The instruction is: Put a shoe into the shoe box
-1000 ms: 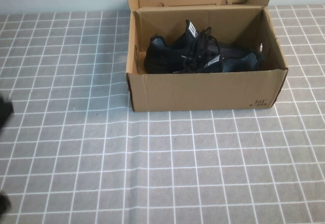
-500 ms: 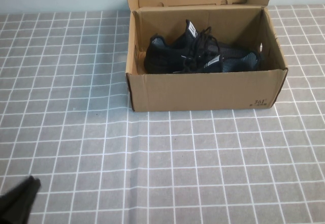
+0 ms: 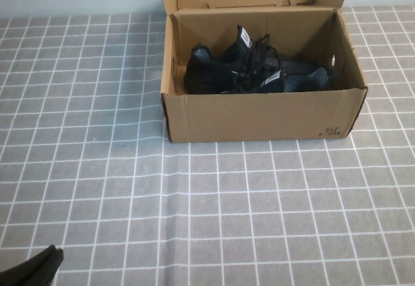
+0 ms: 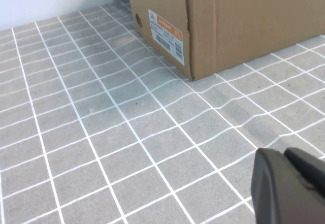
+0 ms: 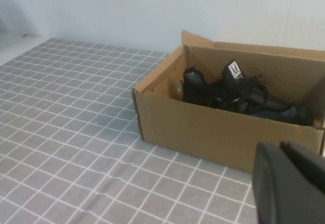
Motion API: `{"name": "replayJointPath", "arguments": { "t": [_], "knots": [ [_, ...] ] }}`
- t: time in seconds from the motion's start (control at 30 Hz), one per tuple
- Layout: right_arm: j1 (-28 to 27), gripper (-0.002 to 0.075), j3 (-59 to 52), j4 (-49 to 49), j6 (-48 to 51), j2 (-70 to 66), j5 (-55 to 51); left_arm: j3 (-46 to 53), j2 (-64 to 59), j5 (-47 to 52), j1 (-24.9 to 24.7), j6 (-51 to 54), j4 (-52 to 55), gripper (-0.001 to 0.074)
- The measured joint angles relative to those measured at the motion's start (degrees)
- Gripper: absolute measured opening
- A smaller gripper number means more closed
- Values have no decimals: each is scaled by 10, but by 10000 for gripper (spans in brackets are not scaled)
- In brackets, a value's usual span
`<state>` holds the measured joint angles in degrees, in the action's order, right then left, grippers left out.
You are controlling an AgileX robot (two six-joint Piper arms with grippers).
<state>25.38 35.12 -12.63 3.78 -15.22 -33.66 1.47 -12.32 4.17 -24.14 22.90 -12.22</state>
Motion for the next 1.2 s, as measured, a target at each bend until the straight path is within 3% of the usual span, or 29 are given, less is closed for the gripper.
{"name": "replayJointPath", "arguments": {
  "t": [0.43, 0.57, 0.83, 1.0, 1.2],
  "knots": [
    [0, -16, -3, 18, 0, 0, 10, 0, 0, 6, 0, 0, 0, 0],
    [-3, -16, -45, 54, 0, -3, 83, 0, 0, 7, 0, 0, 0, 0],
    [-120, -16, -247, 74, -2, 49, 358, 0, 0, 7, 0, 0, 0, 0],
    [-178, -16, -331, 41, -4, 103, 382, 0, 0, 7, 0, 0, 0, 0],
    [-201, -16, -366, 30, -4, 156, 359, 0, 0, 7, 0, 0, 0, 0]
  ]
}}
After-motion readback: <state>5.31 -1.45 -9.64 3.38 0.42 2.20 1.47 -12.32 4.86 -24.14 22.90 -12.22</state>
